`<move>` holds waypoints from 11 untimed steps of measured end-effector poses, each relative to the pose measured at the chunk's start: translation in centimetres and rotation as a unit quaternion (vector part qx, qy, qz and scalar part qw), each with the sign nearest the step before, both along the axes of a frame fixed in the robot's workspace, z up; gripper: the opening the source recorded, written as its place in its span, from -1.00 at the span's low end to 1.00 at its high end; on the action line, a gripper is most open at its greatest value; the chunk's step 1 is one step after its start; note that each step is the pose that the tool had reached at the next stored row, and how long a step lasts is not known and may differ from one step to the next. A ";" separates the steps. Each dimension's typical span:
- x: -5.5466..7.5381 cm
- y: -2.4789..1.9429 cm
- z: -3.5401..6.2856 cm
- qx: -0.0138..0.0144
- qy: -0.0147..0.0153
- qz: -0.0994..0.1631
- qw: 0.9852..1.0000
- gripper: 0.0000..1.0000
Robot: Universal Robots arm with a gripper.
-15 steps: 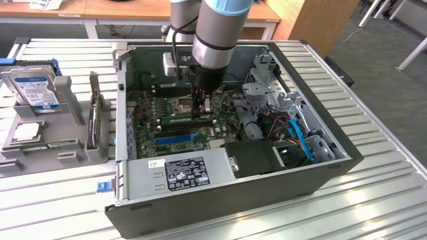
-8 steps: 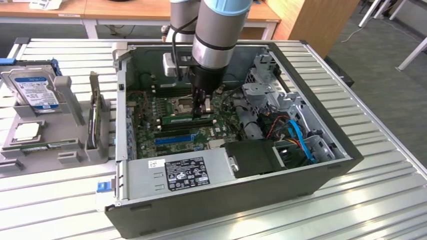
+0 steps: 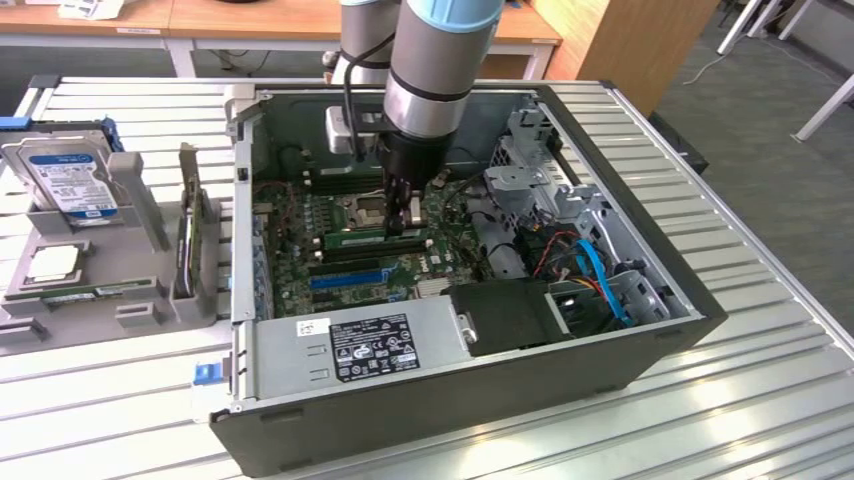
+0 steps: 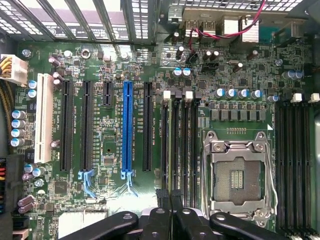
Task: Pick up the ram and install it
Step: 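Insert the ram into the slot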
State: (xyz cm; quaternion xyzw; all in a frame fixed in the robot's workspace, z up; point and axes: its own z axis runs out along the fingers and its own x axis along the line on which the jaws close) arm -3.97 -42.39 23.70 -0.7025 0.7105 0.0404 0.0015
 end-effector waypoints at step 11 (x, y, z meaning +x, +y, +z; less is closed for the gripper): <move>-0.1 0.00 -0.18 0.000 0.000 0.000 1.000 -0.77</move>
